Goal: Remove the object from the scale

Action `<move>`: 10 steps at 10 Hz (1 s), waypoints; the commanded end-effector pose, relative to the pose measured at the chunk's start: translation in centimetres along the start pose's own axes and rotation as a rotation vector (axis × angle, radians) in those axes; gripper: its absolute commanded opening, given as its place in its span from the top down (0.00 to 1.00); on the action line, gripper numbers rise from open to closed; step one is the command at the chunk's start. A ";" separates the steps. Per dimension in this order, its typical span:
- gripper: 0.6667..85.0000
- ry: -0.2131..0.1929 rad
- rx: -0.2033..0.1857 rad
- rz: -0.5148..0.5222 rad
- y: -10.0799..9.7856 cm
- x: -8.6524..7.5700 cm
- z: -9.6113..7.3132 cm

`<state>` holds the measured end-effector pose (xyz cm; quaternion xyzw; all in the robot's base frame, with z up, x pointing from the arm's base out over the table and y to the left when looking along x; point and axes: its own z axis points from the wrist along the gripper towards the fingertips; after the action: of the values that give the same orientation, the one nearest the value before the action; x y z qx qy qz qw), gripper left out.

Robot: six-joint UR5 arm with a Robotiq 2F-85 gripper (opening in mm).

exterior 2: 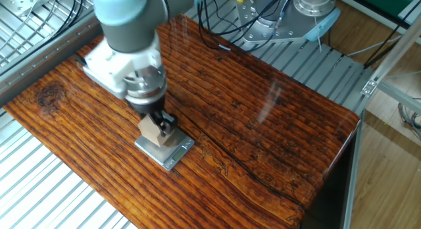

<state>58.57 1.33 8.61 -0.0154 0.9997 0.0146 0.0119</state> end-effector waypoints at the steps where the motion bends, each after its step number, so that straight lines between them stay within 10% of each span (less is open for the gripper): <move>1: 0.53 0.010 -0.013 -0.037 -2.4 0.1 -2.6; 4: 0.54 0.014 0.002 -0.082 -6.4 1.0 -3.6; 10: 0.53 -0.030 0.052 -0.138 -11.9 2.0 -0.3</move>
<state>56.83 -9.00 9.89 -0.0758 0.9970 -0.0081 0.0166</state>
